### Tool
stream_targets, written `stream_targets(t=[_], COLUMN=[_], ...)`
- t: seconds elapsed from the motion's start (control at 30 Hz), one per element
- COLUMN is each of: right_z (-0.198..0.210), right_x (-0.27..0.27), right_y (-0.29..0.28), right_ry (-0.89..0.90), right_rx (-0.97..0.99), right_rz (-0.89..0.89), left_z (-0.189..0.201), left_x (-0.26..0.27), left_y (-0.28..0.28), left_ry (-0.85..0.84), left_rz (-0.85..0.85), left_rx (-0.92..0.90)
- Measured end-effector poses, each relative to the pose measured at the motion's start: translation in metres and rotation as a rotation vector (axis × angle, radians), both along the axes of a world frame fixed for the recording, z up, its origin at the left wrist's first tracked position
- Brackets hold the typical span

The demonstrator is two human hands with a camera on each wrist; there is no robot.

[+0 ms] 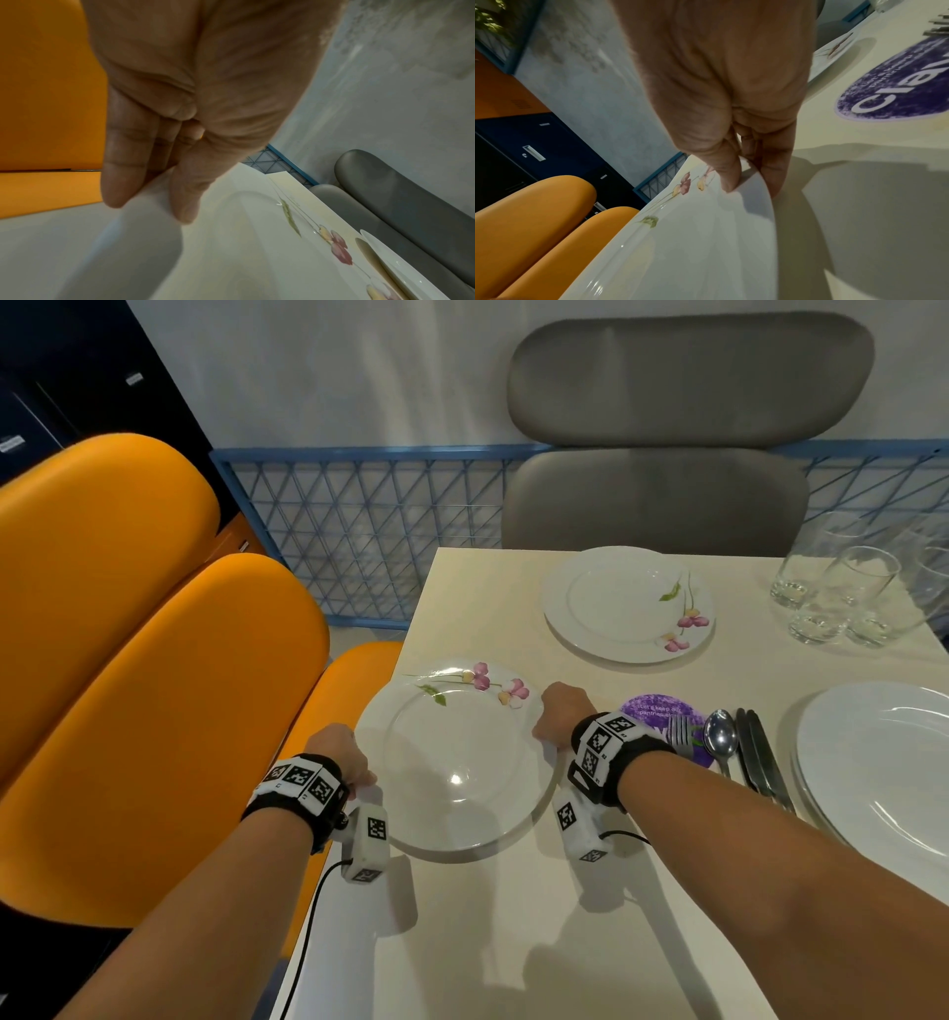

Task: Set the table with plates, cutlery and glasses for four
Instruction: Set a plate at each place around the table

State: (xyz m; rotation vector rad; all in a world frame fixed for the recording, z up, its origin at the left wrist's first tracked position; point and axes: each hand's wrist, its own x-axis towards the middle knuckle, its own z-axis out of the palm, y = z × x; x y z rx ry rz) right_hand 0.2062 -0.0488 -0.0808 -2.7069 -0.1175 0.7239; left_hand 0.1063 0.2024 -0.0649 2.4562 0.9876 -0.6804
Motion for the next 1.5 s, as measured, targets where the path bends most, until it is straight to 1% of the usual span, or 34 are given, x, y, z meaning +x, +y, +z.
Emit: stream_targets(t=[0.1, 0.17, 0.27, 0.4, 0.5, 0.63, 0.73, 0.87, 1.0, 1.03, 1.1, 1.2, 1.27, 1.33, 1.4, 1.47, 1.5], right_z=[0.003, 0.009, 0.023, 0.051, 0.071, 0.083, 0.077, 0.068, 0.061, 0.06, 0.052, 0.043, 0.038, 0.029, 0.03, 0.033, 0.036], right_x=[-0.003, -0.005, -0.004, 0.0, -0.001, -0.008, -0.017, -0.037, -0.051, -0.053, -0.051, -0.047, -0.042, -0.035, -0.031, -0.028, -0.028], right_y=[-0.002, -0.008, -0.026, -0.07, -0.121, -0.211, -0.286, -0.373, -0.43, -0.442, -0.46, -0.474, -0.479, -0.482, -0.48, -0.479, -0.478], right_ry=[-0.022, -0.073, -0.176, -0.367, -0.455, -0.496, -0.433, -0.301, -0.143, -0.104, -0.027, -0.037, -0.051, -0.036, -0.044, -0.057, -0.063], right_rx=[0.023, 0.049, 0.109, 0.205, 0.215, 0.091, -0.054, -0.273, -0.4, -0.406, -0.434, -0.414, -0.37, -0.317, -0.232, -0.271, -0.301], right_rz=[0.003, 0.004, -0.019, -0.146, -0.272, -0.444, -0.56, -0.621, -0.7, -0.7, -0.646, -0.6, -0.542, -0.5, -0.482, -0.463, -0.451], left_z=[0.002, 0.007, 0.019, 0.039, 0.05, 0.061, 0.069, 0.067, 0.053, 0.049, 0.043, 0.032, 0.026, 0.02, 0.013, 0.007, 0.006], left_x=[0.002, 0.006, 0.016, 0.044, 0.064, 0.078, 0.077, 0.07, 0.066, 0.066, 0.062, 0.056, 0.051, 0.046, 0.044, 0.043, 0.042], left_y=[0.0, -0.002, -0.013, -0.052, -0.102, -0.188, -0.262, -0.352, -0.416, -0.43, -0.451, -0.472, -0.481, -0.486, -0.489, -0.49, -0.491], left_ry=[0.045, 0.068, 0.055, -0.031, -0.102, -0.239, -0.306, -0.277, -0.2, -0.182, -0.13, -0.028, 0.003, -0.022, -0.048, -0.041, -0.038], left_rz=[-0.072, -0.123, -0.209, -0.366, -0.497, -0.618, -0.722, -0.834, -0.842, -0.834, -0.814, -0.772, -0.732, -0.668, -0.566, -0.492, -0.481], left_rx=[0.062, 0.128, 0.22, 0.189, 0.165, 0.063, -0.028, -0.131, -0.176, -0.181, -0.176, -0.216, -0.228, -0.21, -0.246, -0.28, -0.281])
